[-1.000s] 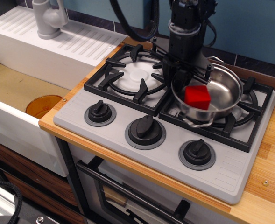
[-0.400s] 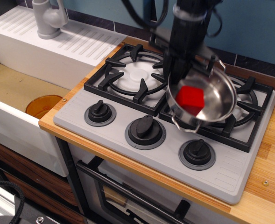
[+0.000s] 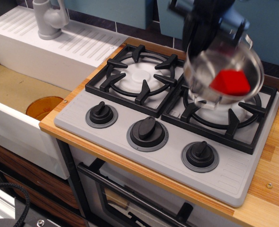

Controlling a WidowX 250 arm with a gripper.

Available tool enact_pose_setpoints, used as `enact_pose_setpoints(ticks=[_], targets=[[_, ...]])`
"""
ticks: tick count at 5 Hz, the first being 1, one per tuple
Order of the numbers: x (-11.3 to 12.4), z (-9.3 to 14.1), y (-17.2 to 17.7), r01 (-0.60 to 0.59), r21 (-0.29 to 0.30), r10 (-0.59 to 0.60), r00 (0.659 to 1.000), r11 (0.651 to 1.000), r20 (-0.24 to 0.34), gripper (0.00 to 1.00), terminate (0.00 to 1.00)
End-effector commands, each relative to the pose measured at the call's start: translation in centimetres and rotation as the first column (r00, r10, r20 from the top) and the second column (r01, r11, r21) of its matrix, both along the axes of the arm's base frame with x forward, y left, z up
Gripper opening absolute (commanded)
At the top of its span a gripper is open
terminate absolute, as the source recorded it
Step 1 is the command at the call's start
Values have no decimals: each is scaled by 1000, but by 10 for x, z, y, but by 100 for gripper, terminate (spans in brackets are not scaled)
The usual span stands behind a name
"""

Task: Put redcube in pan and put pan on stove

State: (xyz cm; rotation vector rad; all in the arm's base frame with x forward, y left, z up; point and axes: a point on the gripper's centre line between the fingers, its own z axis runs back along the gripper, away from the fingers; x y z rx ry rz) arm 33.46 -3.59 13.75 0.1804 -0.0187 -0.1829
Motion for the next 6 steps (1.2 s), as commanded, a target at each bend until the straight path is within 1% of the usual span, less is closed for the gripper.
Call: enact_pose_setpoints(ticks=[1,3,4,6], targets=[[27,45,37,70,35,-73,995,997,65,0,0],[29,43,74,89,57,-93,993,994,73,0,0],[31,35,95,99,59,-104,991,993,88,0,0],[33,3,129,109,36,-113,986,993,120,0,0]])
